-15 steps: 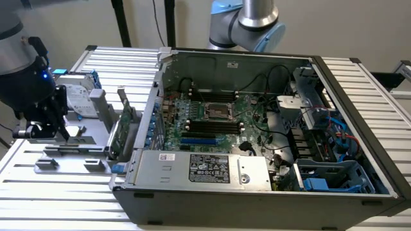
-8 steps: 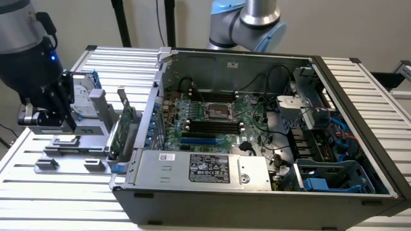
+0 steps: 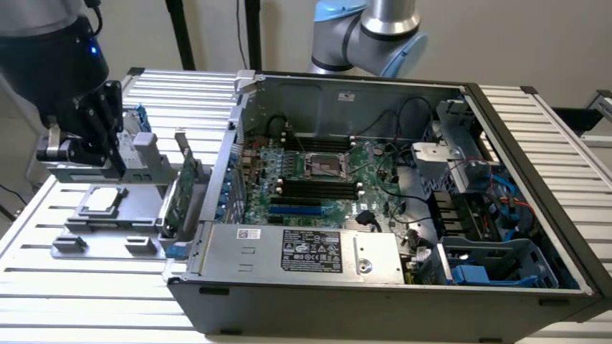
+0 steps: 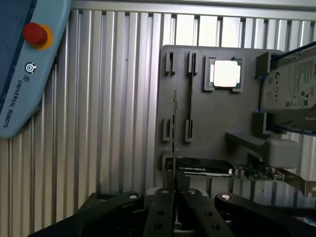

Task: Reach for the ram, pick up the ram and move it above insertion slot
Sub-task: 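Pick up the ram and move it above insertion slot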

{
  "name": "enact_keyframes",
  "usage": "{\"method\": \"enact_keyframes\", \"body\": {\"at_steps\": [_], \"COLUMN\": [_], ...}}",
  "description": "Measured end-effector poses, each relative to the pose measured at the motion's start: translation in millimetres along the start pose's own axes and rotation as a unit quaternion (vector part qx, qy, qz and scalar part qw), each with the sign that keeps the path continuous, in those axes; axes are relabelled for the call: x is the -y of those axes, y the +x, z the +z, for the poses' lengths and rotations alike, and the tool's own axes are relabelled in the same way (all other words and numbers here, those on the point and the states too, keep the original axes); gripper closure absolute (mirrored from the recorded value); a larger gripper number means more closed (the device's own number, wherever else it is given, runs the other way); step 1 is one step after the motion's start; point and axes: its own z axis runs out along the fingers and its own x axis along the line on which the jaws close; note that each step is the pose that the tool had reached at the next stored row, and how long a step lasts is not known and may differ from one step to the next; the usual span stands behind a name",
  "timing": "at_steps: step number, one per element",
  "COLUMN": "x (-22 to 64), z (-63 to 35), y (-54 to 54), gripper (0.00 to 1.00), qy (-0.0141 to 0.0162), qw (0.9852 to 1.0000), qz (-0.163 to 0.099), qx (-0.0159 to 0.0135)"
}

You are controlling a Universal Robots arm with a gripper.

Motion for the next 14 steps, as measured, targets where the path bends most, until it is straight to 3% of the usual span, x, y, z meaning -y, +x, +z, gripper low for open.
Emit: {"method": "enact_keyframes", "body": {"at_steps": [5, 14], "x": [14.9, 30.1], "z": [-21.1, -40.1], "y": [-1.2, -13.5], "gripper": [0.87, 0.87], "qy": [-0.0004, -0.0004], "qw": [1.0000, 1.0000], "qz": [0.000, 0.000], "qx": [0.0000, 0.0001]}}
